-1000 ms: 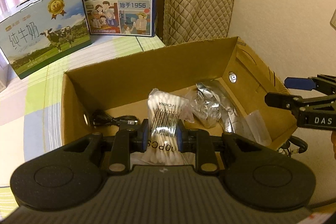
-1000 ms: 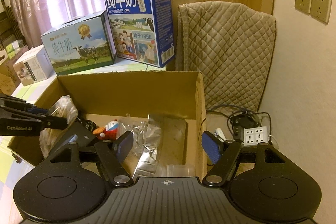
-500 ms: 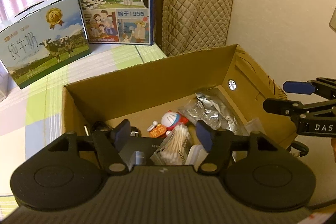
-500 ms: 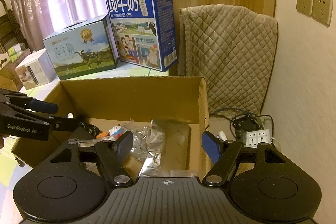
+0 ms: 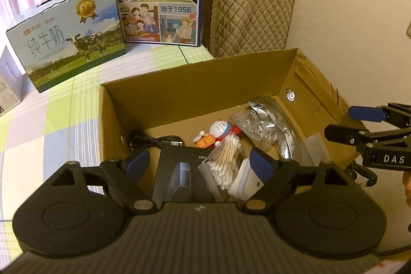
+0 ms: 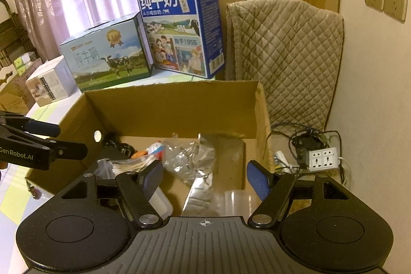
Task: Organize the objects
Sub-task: 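Withdraw both grippers from the cardboard box back over the table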
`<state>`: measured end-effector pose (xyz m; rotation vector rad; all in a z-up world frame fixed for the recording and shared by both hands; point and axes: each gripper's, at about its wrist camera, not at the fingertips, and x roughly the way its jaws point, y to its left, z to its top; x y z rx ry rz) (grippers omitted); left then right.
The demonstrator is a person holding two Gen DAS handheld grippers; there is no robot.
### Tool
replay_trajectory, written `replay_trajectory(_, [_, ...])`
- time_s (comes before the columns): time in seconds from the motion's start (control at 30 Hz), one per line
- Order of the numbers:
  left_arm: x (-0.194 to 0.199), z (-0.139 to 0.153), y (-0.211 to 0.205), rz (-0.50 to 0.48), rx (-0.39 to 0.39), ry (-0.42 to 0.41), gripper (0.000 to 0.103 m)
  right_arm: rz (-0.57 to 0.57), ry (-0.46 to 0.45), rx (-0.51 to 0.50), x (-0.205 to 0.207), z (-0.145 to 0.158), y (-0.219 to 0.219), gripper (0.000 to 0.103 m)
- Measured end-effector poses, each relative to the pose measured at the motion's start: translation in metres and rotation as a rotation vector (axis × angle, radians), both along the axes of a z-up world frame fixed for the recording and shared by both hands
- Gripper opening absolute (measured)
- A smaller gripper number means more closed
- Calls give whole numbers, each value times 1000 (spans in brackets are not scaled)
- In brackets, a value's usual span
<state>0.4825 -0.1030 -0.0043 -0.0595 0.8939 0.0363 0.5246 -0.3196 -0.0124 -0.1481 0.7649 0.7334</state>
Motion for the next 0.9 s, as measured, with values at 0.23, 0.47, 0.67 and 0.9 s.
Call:
replay_trajectory(0.23, [-17,6,4,22,-8,-13,85,11,0,11,-15,4,1,69])
replay_trajectory(0.47, [-39,15,13,48,-16,-40,86,29,-11,17,-33,10,5,69])
replay_trajectory(0.67, [-65,20,28,72,-28,-60,86,49,-20,23,-55,15,16,69])
replay_trajectory(0.9, [-104,26,59,105,-40,-75,87,75,-14,35,-91,17,38,69])
